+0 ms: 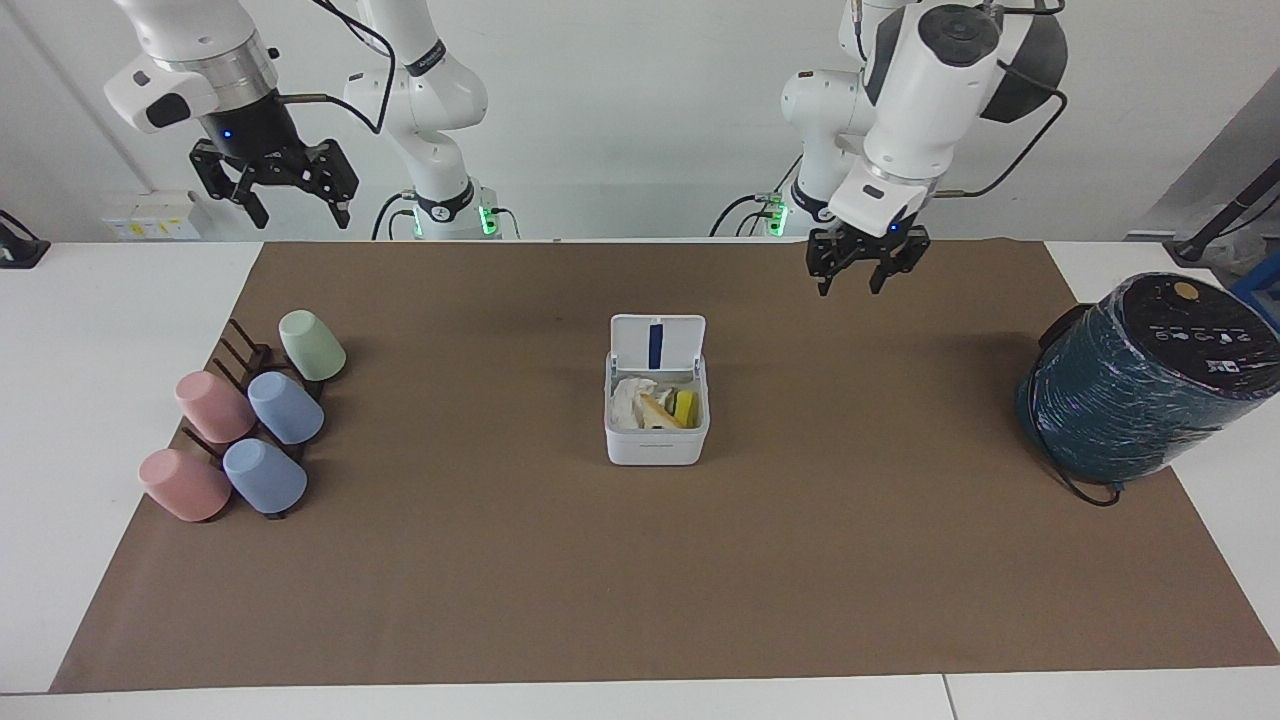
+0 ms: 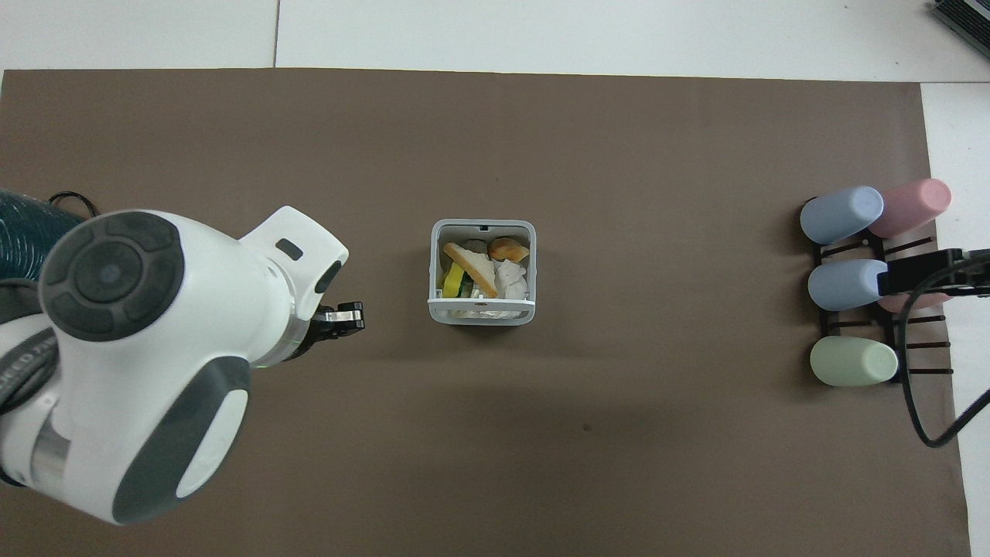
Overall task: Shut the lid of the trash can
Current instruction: 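Swing the lid over the bin opening with the left gripper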
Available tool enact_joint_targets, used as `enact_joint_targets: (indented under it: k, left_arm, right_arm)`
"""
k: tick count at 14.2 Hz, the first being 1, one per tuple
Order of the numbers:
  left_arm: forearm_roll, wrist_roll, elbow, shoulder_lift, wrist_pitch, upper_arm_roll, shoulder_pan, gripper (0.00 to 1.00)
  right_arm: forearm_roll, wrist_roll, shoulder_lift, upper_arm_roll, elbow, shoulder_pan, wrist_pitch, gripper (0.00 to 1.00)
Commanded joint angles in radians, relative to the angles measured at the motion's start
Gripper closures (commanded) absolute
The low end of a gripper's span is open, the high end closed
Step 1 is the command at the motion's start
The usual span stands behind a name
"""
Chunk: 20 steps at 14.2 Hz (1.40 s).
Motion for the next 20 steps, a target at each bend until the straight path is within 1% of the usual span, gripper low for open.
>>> enact_joint_targets:
  k: [1,3,7,11,13,14,16,17,19,20]
  left_arm:
    - [-0.015,-0.170,-0.093,-0.031,0.128,0.017,-0.108,1.00]
    - [-0.020,-0.215,-0.107,-0.016,0.182,0.017,-0.145,1.00]
    - [-0.049,-0.310,-0.107,0.068,0.369,0.017,-0.192,1.00]
    - [-0.052,-0.331,-0.104,0.159,0.576,0.018,-0.185,1.00]
    - [-0.080,-0.339,-0.098,0.182,0.672,0.018,-0.162,1.00]
    - [-0.101,-0.338,-0.092,0.193,0.706,0.018,-0.140,1.00]
    - [-0.104,-0.336,-0.089,0.216,0.752,0.018,-0.131,1.00]
    - [-0.104,-0.336,-0.089,0.243,0.781,0.018,-0.131,1.00]
    - [-0.104,-0.342,-0.075,0.327,0.869,0.018,-0.139,1.00]
    - [-0.104,-0.342,-0.065,0.357,0.894,0.018,-0.142,1.00]
  right_arm:
    - [0.000,0.009,-0.018,0.007,-0.018,-0.007,0.002,0.00]
    - [0.000,0.009,-0.018,0.007,-0.018,-0.007,0.002,0.00]
    - [0.000,0.009,-0.018,0.007,-0.018,-0.007,0.002,0.00]
    - [0.000,0.009,-0.018,0.007,-0.018,-0.007,0.002,0.00]
    - [0.000,0.009,-0.018,0.007,-0.018,-0.007,0.002,0.00]
    - [0.000,0.009,-0.018,0.007,-0.018,-0.007,0.002,0.00]
    - [0.000,0.009,-0.018,0.007,-0.018,-0.007,0.002,0.00]
    - [0.000,0.009,-0.017,0.007,-0.018,-0.007,0.002,0.00]
    - [0.000,0.009,-0.018,0.007,-0.019,-0.007,0.002,0.00]
    - [0.000,0.009,-0.018,0.007,-0.018,-0.007,0.002,0.00]
